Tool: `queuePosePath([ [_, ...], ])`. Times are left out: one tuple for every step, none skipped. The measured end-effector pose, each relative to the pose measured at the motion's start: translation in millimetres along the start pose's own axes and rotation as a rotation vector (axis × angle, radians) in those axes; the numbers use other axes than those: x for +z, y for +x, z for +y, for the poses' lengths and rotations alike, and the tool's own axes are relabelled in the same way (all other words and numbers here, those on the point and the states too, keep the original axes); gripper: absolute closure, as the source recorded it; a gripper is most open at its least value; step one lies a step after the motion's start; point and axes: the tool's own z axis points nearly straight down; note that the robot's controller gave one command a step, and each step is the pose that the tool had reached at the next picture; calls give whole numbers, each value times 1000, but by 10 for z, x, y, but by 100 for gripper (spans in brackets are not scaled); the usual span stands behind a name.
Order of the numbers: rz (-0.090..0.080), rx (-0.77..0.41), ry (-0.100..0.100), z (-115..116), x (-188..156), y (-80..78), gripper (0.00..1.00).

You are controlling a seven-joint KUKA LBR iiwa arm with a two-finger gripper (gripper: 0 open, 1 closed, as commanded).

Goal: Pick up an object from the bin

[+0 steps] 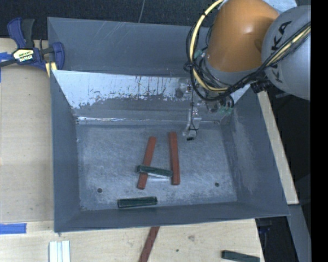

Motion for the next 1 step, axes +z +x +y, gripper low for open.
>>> queuePosePath([
  [0,0,0,0,0,0,0],
])
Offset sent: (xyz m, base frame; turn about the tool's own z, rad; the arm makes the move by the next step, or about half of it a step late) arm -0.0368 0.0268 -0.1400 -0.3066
